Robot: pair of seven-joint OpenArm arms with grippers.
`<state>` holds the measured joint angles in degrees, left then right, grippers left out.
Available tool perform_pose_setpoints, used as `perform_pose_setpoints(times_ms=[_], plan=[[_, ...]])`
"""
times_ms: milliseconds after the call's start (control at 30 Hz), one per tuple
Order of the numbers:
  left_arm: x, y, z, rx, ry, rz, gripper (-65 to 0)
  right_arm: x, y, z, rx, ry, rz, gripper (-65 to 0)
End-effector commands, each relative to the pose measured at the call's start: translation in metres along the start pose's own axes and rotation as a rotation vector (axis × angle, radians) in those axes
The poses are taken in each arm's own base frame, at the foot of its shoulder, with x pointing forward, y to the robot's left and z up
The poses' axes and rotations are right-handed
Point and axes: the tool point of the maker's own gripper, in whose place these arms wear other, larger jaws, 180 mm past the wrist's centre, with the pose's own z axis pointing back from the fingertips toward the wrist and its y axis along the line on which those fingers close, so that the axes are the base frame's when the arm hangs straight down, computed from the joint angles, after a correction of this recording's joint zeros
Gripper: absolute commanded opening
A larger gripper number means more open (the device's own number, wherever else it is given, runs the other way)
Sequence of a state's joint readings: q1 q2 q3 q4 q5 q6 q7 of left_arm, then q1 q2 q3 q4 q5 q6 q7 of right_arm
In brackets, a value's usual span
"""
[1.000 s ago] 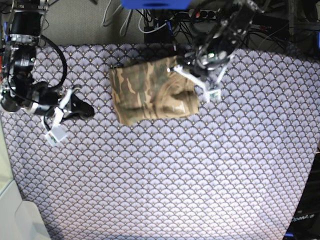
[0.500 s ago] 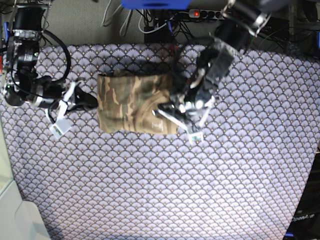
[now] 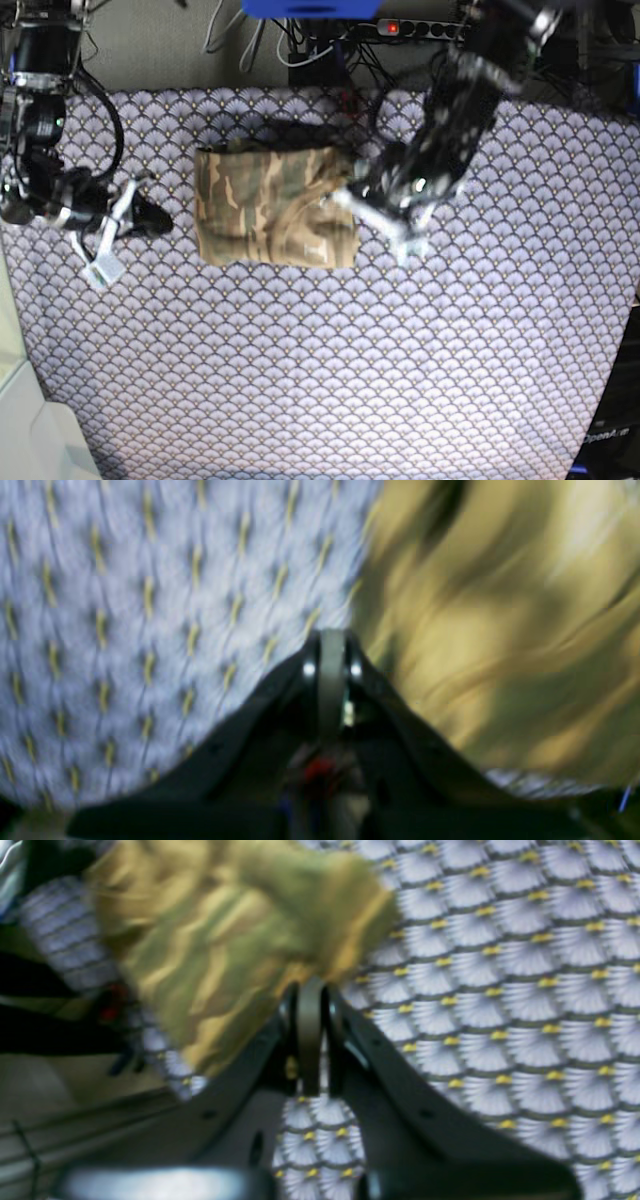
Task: Fold the T-shirt properly
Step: 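Move the left gripper to the folded shirt's edge and grasp it, then rotate the folded shirt with both grippers to square it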
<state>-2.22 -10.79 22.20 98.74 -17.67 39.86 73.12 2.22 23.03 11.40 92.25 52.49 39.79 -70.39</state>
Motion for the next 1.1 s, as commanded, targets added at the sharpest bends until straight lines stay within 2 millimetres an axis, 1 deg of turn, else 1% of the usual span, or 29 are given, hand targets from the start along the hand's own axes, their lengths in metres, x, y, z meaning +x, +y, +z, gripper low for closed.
perform_pose_setpoints(times_ms=[0, 33, 133, 167, 200, 267, 333, 400, 467, 533, 700, 833, 1033, 1067], plan=[[0.006, 0.007, 0.007, 0.006, -0.037, 0.011, -64.2, 0.02, -0.01, 0.007, -0.028, -0.045, 0.03, -64.7], [-0.003, 0.012, 0.007, 0.01, -0.022, 0.019, -64.2, 0.024, -0.016, 0.005, -0.038, -0.041, 0.029, -64.7], [-0.037, 0.023, 0.001, 0.032, 0.048, 0.028, -64.2, 0.037, -0.019, -0.007, -0.015, -0.029, 0.044, -64.7], [-0.046, 0.023, -0.001, 0.032, 0.068, 0.033, -64.2, 0.041, -0.023, -0.008, -0.016, -0.025, 0.048, -64.7], [-0.05, 0.023, -0.002, 0.031, 0.069, 0.035, -64.2, 0.047, -0.024, -0.01, -0.012, -0.024, 0.053, -64.7], [-0.054, 0.015, -0.003, 0.015, 0.061, 0.032, -64.2, 0.053, -0.025, -0.017, 0.002, -0.015, 0.058, -64.7], [-0.055, 0.004, -0.002, -0.007, 0.061, 0.024, -64.2, 0.068, -0.023, -0.024, 0.019, -0.025, 0.081, -64.7], [-0.061, -0.007, -0.002, -0.028, 0.073, 0.012, -64.2, 0.075, -0.02, -0.034, 0.042, -0.024, 0.097, -64.7], [-0.068, -0.012, -0.006, -0.03, 0.092, 0.009, -64.2, 0.073, -0.02, -0.042, 0.058, -0.009, 0.091, -64.7], [-0.077, -0.014, -0.015, -0.018, 0.122, 0.012, -64.2, 0.072, -0.02, -0.054, 0.079, 0.007, 0.084, -64.7], [-0.076, -0.022, -0.027, -0.007, 0.149, 0.018, -64.2, 0.062, -0.014, -0.072, 0.112, 0.023, 0.062, -64.7], [-0.059, -0.023, -0.03, -0.002, 0.1, 0.016, -64.2, 0.05, -0.012, -0.08, 0.127, 0.041, 0.043, -64.7], [-0.031, -0.013, -0.047, 0.054, 0.025, 0.011, -64.2, 0.024, -0.007, -0.086, 0.143, 0.07, 0.007, -64.7], [-0.025, -0.016, -0.049, 0.055, 0.004, 0.013, -64.2, 0.02, -0.006, -0.087, 0.146, 0.077, 0.002, -64.7]])
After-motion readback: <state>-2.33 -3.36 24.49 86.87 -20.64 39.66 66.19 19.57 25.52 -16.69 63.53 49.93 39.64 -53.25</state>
